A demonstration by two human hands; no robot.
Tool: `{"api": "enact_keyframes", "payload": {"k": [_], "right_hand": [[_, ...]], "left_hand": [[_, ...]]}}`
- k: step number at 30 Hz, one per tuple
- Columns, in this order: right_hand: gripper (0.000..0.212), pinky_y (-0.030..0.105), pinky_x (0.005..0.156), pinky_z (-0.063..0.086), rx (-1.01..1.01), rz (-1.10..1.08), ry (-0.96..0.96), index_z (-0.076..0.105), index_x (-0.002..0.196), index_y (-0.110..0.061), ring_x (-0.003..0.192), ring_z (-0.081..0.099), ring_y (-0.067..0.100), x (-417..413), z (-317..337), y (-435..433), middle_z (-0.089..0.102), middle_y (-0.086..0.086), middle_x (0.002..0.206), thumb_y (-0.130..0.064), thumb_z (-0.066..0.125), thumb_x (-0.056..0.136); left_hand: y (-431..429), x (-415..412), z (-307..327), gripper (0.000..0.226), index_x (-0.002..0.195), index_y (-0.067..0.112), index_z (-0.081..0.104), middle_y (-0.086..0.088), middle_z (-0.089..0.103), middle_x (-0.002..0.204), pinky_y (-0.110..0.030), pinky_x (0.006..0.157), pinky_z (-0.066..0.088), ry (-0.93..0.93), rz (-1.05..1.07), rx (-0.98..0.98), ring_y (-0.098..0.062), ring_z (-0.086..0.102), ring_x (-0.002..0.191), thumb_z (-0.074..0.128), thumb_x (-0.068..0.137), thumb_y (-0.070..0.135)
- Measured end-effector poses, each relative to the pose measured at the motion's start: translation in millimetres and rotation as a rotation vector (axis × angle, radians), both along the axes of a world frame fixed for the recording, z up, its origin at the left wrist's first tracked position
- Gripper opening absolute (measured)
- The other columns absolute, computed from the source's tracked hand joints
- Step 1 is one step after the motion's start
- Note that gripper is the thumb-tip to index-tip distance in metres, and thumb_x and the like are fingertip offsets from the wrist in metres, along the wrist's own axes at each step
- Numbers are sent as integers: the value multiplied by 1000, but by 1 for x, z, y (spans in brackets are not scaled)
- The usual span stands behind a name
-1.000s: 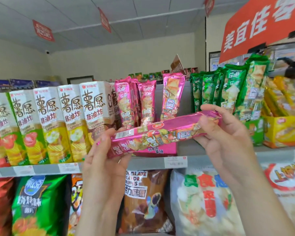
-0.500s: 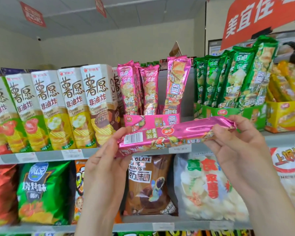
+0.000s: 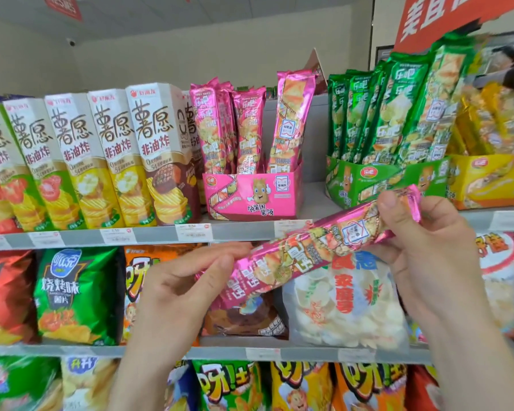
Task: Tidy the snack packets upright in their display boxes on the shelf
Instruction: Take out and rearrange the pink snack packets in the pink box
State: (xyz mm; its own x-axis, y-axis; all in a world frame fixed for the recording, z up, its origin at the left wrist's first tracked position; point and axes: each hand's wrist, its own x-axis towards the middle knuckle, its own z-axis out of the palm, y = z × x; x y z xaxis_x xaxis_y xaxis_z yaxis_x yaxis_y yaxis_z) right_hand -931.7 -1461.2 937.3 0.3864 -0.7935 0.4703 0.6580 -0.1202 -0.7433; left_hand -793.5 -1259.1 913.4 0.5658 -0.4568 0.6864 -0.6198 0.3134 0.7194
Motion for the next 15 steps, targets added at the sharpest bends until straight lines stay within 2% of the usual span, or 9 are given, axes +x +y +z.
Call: {"api": "enact_keyframes", "payload": {"k": [2, 4, 5, 7, 9, 12, 15], "right_hand": [[42, 27, 50, 56, -20, -42, 22, 53, 76, -20, 59, 63, 10, -4, -3, -3, 62, -1, 69, -44, 81, 56], [39, 36, 56, 58, -60, -110, 70, 57, 72, -26, 61, 64, 12, -6, -7, -4, 63, -5, 66, -50, 82, 55], [38, 43, 60, 59, -79, -139, 98, 60, 70, -29, 64, 65, 16, -7, -11, -4, 65, -4, 67, -55, 82, 54], [41, 54, 64, 59, -102, -171, 146, 61, 68, -33, 67, 67, 25, -10, -19, -2, 66, -2, 68, -64, 82, 52], [45, 59, 64, 57, -115, -181, 196, 59, 69, -32, 69, 67, 31, -13, -27, -2, 65, -1, 68, -69, 80, 53], [39, 57, 63, 58, -108, -145, 227, 58, 70, -32, 68, 68, 26, -19, -36, -4, 65, 0, 70, -63, 79, 60], [38, 45, 61, 61, -94, -54, 217, 57, 72, -31, 71, 70, 23, -25, -42, -7, 65, 5, 76, -60, 81, 62]], "left_hand": [[-3, -11, 0, 22, 100, 37, 76, 20, 73, 99, -8, 78, 47, -156, 111, 125, 2, 67, 98, 60, 85, 38], [-8, -21, -1, 29, 110, 40, 71, 26, 71, 100, -11, 74, 48, -333, 277, 293, 6, 65, 93, 53, 87, 44], [-11, -27, -2, 35, 117, 40, 68, 24, 71, 97, -16, 71, 50, -427, 372, 392, 4, 65, 87, 50, 88, 48], [-19, -39, -6, 51, 129, 35, 62, 18, 69, 91, -30, 71, 53, -591, 522, 554, -10, 65, 81, 47, 85, 57], [-28, -52, -15, 62, 132, 28, 59, 14, 64, 89, -37, 77, 54, -671, 553, 601, -18, 63, 81, 52, 81, 62], [-35, -65, -24, 58, 132, 28, 58, 10, 68, 102, -31, 69, 55, -663, 537, 575, -17, 64, 80, 58, 81, 56], [-40, -73, -28, 53, 136, 39, 49, 15, 67, 105, -24, 53, 51, -655, 529, 613, -5, 53, 64, 58, 85, 49]]}}
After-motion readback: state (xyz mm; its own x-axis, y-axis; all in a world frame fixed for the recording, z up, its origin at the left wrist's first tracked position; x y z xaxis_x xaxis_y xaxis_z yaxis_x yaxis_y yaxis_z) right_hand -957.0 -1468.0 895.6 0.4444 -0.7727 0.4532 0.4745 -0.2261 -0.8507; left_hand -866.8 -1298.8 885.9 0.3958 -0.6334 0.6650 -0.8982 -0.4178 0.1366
